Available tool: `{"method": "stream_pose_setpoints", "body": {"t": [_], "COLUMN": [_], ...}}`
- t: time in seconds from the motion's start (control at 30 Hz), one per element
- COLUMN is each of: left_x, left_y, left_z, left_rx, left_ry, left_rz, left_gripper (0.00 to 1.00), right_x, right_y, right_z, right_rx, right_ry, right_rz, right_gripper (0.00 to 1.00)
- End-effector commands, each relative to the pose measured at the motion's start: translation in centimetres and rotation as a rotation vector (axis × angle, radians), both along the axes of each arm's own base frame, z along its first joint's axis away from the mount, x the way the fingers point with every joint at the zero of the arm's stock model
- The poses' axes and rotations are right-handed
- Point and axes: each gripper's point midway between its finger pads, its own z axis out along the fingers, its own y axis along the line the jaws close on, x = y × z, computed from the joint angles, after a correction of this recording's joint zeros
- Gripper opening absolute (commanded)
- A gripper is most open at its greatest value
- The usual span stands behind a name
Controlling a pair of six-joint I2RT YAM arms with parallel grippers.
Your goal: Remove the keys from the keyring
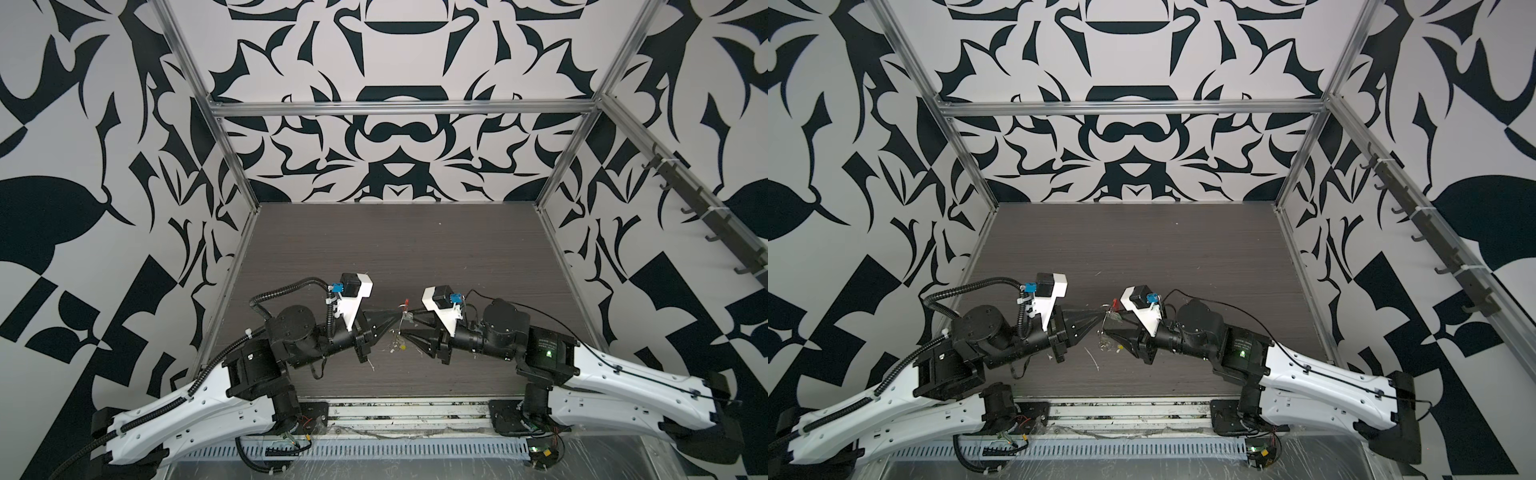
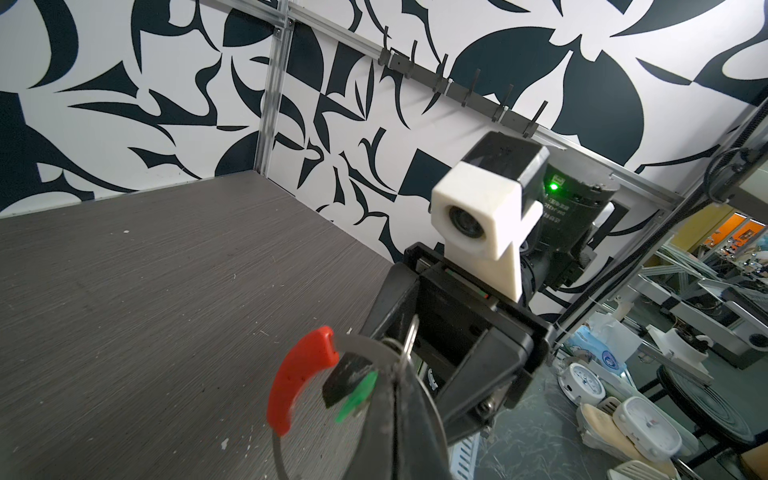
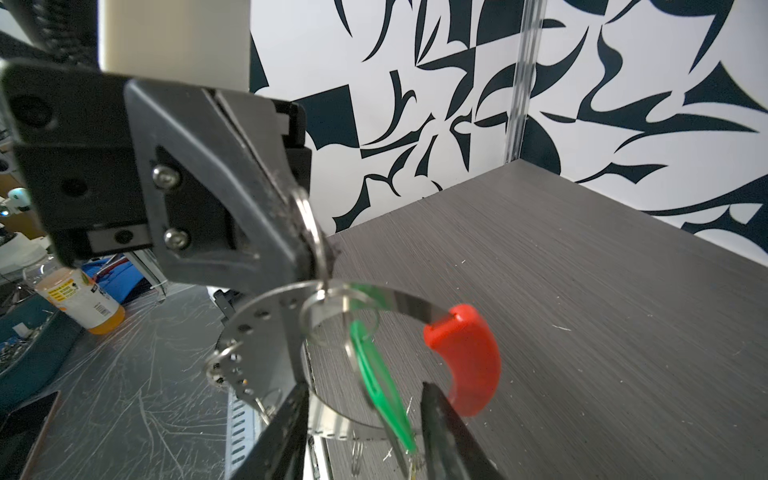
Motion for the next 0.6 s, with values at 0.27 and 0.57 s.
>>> {"method": "stream_pose_setpoints", "body": {"t": [0.27, 0.57], "left_x": [-0.1, 0.8], "left_y": [0.2, 0.9], "left_z": [0.9, 0.1], "left_rx": [-0.039, -0.001], "left_ry": [-0.007, 0.005], "left_rz": [0.000, 0.064], "left_gripper": [0.00, 0.00], "right_x": [0.1, 0.6], "right_y": [-0.4, -3.0], "right_z": [2.8, 3.7], "right_rx": [0.057, -0.011], "right_ry": [-0.043, -0.047], "right_rz": [-0.014, -0.095], "right_gripper": [0.05, 0.00]}}
